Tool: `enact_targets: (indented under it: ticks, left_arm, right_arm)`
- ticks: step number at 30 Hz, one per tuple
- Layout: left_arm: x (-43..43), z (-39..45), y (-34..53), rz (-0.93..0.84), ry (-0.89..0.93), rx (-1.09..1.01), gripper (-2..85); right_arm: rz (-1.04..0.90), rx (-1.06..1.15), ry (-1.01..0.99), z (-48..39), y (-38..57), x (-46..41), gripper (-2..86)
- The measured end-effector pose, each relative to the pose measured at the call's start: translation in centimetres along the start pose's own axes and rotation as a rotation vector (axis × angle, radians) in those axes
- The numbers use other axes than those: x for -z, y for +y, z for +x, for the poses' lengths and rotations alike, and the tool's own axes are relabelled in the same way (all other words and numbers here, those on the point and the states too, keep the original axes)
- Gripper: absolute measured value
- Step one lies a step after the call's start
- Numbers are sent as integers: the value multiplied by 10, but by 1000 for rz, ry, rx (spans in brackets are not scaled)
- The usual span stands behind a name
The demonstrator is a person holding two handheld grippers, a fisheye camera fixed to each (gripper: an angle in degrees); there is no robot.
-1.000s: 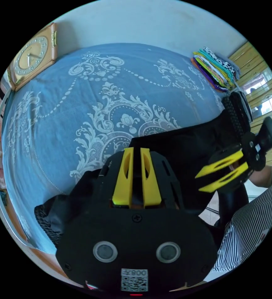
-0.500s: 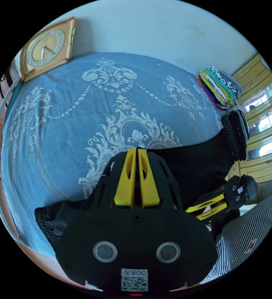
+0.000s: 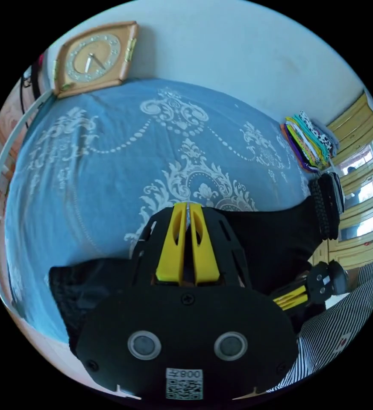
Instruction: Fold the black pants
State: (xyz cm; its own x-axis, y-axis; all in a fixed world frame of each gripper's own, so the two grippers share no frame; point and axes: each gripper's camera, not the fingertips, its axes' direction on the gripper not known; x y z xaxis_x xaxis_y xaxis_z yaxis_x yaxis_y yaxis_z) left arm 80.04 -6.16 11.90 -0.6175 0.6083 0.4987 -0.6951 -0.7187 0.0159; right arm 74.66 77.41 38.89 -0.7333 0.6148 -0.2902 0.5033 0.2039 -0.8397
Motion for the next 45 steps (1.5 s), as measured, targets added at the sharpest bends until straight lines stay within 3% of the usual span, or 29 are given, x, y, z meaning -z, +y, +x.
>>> enact_targets:
  ticks: [4,8,11,16,22,29,36,41,45]
  left_arm:
    - [109,-47,64,95,-35,119,54]
    - [204,-100,172,186,-130,435,72]
    - [238,-127,236,219,-120,653,84]
    - [245,-160,262,179,8,779,76]
    - [301,-173,267,224,-21,751,25]
    - [324,-201,307,256,110,843,29]
    - [387,-191,306,326,7,769,49]
    - [405,-200,215,285,-9,525,88]
    - [389,-223,146,194,-42,444,97]
  right_arm:
    - [12,-43,-39,14,-7,0,38]
    - [50,-100,-60,31,-14,4,50]
    - [51,-116,-54,40,-24,3,49]
    - [16,-116,-45,53,-40,-9,47]
    - [27,-142,-32,76,-48,-5,47]
    - [178,-253,91,166,-77,42,67]
    - [193,-293,115,249,-128,48,80]
    - [87,-296,115,278,-153,14,81]
    - [92,-316,106,290,-154,12,77]
